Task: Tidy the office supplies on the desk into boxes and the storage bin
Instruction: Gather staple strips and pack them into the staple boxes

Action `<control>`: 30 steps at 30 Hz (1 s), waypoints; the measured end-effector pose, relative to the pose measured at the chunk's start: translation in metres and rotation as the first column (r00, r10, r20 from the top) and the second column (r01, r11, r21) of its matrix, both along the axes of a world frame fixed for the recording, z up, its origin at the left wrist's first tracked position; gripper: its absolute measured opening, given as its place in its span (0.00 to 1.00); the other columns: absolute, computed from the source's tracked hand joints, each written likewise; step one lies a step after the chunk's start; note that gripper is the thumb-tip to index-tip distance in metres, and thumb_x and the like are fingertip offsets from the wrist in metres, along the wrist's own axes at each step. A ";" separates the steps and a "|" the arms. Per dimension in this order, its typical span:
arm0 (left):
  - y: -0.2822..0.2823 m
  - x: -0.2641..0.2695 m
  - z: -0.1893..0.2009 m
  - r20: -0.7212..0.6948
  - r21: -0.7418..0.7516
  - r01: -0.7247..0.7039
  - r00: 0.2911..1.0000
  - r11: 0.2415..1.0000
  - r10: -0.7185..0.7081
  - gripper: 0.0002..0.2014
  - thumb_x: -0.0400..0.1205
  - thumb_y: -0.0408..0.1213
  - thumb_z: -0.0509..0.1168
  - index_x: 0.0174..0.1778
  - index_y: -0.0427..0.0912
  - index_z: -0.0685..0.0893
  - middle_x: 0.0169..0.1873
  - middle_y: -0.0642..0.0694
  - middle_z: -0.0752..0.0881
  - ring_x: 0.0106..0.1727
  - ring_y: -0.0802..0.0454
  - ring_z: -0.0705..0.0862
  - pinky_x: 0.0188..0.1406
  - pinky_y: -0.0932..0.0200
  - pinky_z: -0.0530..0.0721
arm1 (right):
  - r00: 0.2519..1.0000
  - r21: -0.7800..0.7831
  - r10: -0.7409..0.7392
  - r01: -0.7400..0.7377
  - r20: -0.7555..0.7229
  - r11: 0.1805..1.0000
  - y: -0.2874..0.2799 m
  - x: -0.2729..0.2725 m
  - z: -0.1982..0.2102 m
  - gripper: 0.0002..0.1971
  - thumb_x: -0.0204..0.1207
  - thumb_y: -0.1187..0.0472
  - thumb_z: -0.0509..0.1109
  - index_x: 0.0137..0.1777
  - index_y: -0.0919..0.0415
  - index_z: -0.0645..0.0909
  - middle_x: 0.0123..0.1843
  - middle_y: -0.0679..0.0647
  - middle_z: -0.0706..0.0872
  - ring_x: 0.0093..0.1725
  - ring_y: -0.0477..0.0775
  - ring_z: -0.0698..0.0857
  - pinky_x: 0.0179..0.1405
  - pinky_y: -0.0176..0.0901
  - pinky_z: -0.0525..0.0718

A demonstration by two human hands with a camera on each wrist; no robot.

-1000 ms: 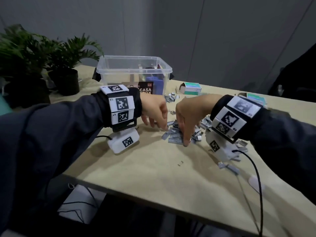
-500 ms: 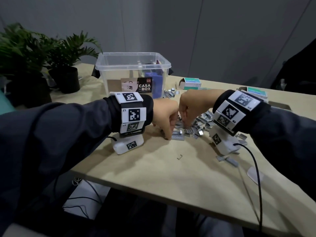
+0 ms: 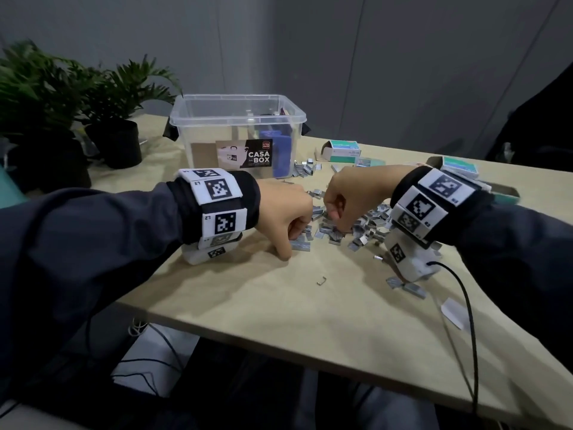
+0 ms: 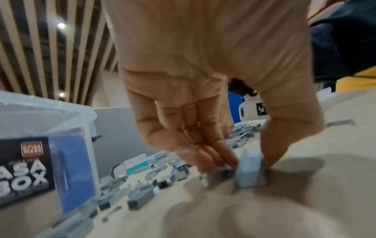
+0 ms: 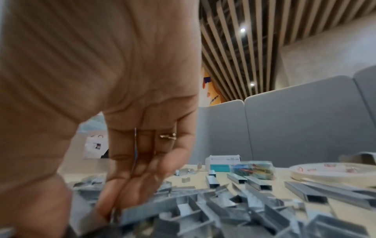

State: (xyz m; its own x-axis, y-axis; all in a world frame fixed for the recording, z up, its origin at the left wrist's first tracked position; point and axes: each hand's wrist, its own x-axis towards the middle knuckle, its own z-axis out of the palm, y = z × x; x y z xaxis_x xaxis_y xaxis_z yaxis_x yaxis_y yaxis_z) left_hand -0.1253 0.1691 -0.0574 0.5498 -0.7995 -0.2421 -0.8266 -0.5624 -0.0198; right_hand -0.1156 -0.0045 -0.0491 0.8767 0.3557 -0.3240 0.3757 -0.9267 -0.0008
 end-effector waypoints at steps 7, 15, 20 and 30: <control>0.004 0.003 -0.001 -0.008 -0.055 0.063 0.998 0.997 -0.064 0.11 0.67 0.41 0.77 0.40 0.42 0.85 0.30 0.54 0.83 0.30 0.59 0.78 0.28 0.67 0.74 | 0.992 0.177 -0.087 0.102 -0.094 0.979 -0.013 0.008 0.011 0.10 0.71 0.55 0.79 0.39 0.57 0.80 0.33 0.46 0.87 0.32 0.42 0.85 0.31 0.36 0.80; -0.001 0.004 -0.012 0.107 0.178 0.134 0.982 0.975 -0.154 0.16 0.85 0.55 0.58 0.50 0.44 0.75 0.42 0.48 0.81 0.38 0.51 0.74 0.31 0.57 0.68 | 0.986 0.127 -0.140 0.150 -0.087 0.981 -0.021 0.011 0.011 0.12 0.80 0.53 0.71 0.37 0.56 0.77 0.37 0.50 0.85 0.38 0.48 0.83 0.34 0.38 0.81; -0.002 0.005 -0.014 0.116 0.212 0.177 0.972 0.961 -0.204 0.16 0.88 0.52 0.54 0.60 0.44 0.76 0.52 0.44 0.84 0.43 0.48 0.75 0.38 0.56 0.71 | 0.985 0.119 -0.110 0.126 -0.129 0.985 -0.008 0.007 0.009 0.10 0.68 0.50 0.82 0.41 0.53 0.86 0.37 0.46 0.89 0.34 0.40 0.84 0.35 0.36 0.81; 0.015 0.020 0.002 -0.013 -0.271 0.074 0.997 0.960 -0.080 0.09 0.80 0.32 0.66 0.33 0.40 0.77 0.37 0.41 0.81 0.37 0.46 0.78 0.38 0.56 0.75 | 0.991 -0.149 -0.112 0.100 -0.073 0.984 0.006 0.001 0.004 0.11 0.66 0.57 0.84 0.46 0.54 0.88 0.40 0.49 0.91 0.31 0.46 0.85 0.31 0.36 0.79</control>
